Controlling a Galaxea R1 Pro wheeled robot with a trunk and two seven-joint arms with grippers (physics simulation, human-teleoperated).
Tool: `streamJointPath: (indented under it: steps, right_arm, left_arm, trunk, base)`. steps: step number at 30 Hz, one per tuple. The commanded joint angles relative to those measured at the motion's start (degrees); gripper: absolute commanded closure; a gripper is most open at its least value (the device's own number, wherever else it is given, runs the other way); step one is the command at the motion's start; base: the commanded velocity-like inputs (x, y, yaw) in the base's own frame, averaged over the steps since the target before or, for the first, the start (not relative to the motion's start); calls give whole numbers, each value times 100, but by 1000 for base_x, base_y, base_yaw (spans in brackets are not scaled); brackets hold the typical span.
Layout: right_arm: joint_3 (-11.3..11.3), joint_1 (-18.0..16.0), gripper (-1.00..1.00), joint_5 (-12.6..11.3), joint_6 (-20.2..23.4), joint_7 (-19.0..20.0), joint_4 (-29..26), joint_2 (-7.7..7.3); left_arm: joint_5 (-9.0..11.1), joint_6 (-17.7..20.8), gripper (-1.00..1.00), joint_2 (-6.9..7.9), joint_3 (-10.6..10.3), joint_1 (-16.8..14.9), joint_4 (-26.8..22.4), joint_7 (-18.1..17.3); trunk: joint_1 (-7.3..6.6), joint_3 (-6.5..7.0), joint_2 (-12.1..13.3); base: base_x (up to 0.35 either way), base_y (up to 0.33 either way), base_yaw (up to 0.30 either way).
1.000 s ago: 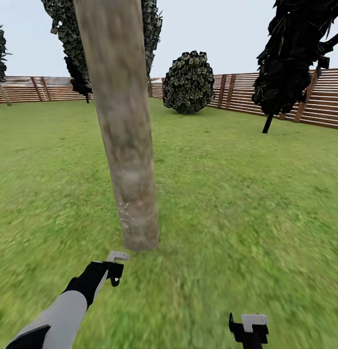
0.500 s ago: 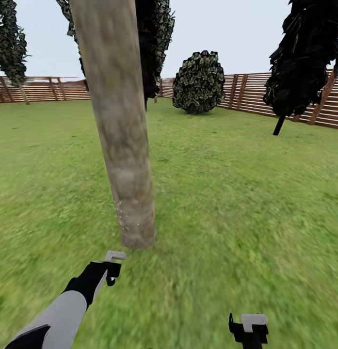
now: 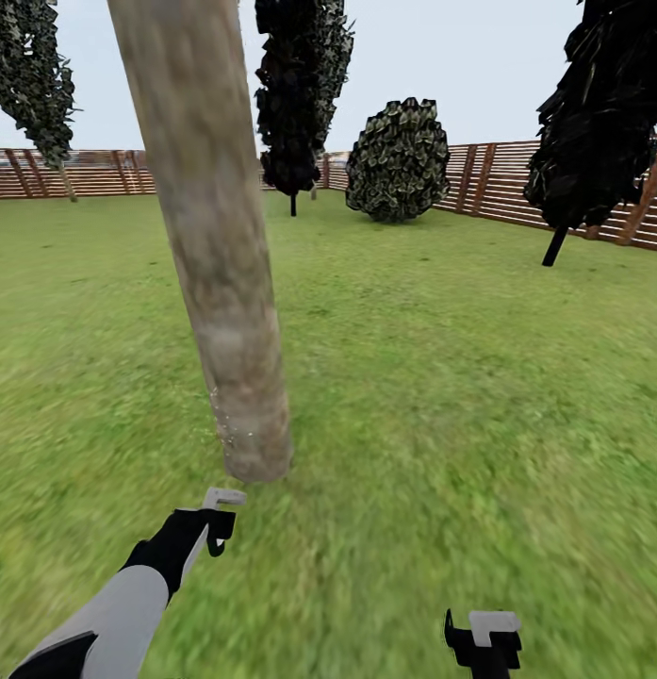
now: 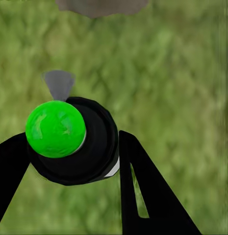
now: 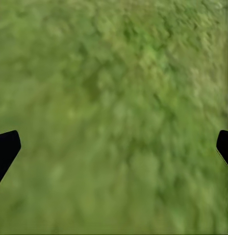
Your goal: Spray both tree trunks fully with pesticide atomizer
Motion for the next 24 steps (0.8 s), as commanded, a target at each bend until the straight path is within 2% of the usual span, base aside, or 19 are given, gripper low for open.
streamJointPath:
  steps: [1, 13, 24]
  right_arm:
    - [0, 0, -100, 0, 0, 0, 0, 0]
    - [0, 0, -100, 0, 0, 0, 0, 1]
    - [0, 0, -100, 0, 0, 0, 0, 1]
  left_arm:
    - [0, 0, 100, 0, 0, 0, -2, -2]
    - [18, 0, 100, 1, 0, 0, -27, 1]
    - [18, 0, 100, -7, 0, 0, -40, 1]
  trunk:
    - [0, 0, 0]
    - [0, 0, 0]
    - [0, 0, 0]
  base:
    - [0, -274, 60]
    - [17, -273, 248]
    - [182, -234, 12]
